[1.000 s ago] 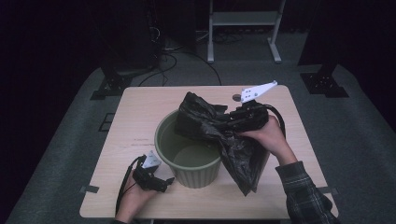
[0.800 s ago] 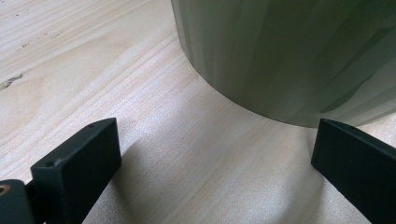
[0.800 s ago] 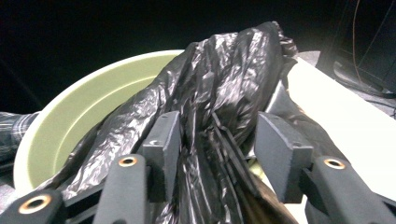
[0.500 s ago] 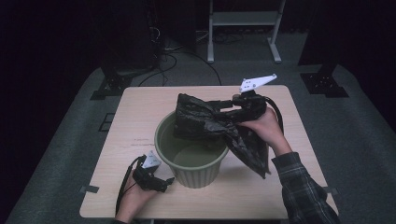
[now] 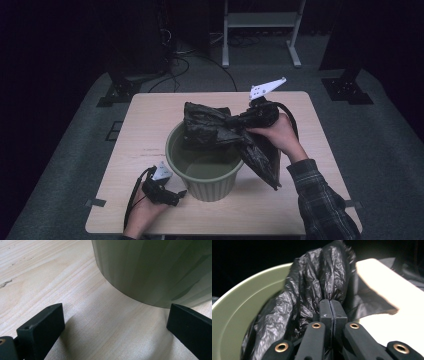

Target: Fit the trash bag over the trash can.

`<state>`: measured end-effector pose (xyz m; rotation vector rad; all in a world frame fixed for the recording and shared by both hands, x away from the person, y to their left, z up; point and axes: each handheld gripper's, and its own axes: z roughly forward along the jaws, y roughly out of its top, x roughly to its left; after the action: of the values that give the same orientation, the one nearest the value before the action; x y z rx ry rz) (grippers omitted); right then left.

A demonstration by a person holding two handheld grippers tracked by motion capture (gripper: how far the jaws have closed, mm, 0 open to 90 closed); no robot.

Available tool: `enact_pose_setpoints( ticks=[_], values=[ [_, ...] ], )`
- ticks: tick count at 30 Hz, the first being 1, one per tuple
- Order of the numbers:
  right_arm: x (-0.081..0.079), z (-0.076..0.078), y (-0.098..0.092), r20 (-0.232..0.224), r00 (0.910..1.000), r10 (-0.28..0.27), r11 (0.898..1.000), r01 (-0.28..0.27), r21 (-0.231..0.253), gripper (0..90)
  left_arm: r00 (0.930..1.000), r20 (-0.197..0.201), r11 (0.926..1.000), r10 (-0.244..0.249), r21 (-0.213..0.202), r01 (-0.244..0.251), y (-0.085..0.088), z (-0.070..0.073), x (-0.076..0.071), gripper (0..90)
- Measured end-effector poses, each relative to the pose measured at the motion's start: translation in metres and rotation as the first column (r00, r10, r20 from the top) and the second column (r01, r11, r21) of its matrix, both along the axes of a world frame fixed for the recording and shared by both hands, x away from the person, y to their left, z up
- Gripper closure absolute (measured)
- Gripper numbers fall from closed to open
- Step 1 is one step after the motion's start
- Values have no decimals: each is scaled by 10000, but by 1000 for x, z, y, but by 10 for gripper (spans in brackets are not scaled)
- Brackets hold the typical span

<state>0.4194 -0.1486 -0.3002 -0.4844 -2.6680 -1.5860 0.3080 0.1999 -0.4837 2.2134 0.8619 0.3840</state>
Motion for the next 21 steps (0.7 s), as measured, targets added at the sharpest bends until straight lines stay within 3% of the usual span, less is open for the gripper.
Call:
enact_pose_setpoints(
  ticks=[4, 5, 10, 11, 12, 13, 14, 19, 21],
  values=[
    [-5, -1, 0, -311, 9984, 471, 9989, -473, -72, 900, 10000, 1, 10000, 1, 0, -1, 0, 0, 0, 1],
    [-8, -1, 0, -537, 9946, 891, 9960, -895, -51, 900, 10000, 1, 10000, 1, -1, -1, 0, 0, 0, 1],
    [-15, 1, -1, -677, 9889, 1323, 9910, -1333, -107, 900, 10000, 2, 10000, 7, 2, -7, 0, 0, 0, 1],
    [-17, 1, 0, -516, 9894, 1356, 9902, -1371, -255, 871, 10000, 3, 10000, 7, 2, -7, 0, 0, 0, 1],
    [-18, 1, 0, -413, 9907, 1297, 9912, -1306, -204, 783, 10000, 2, 10000, 7, 0, -7, 0, 0, 0, 1],
    [-18, 1, 0, -413, 9907, 1297, 9912, -1306, -204, 783, 10000, 2, 10000, 9, -1, -9, 0, 0, 0, 1],
    [-18, 1, -2, -312, 9924, 1193, 9928, -1194, -21, 668, 10000, 3, 10000, 9, -2, -9, 0, 0, 0, 1],
    [-19, 7, -10, 41, 9965, 829, 9960, -830, 336, 551, 10000, 2, 10000, 8, -3, -8, 0, 0, 0, 1],
    [-19, 14, -18, 376, 9985, 392, 9970, -416, 646, 503, 10000, 1, 10000, 8, -1, -8, 0, 0, 0, 1]
  ],
)
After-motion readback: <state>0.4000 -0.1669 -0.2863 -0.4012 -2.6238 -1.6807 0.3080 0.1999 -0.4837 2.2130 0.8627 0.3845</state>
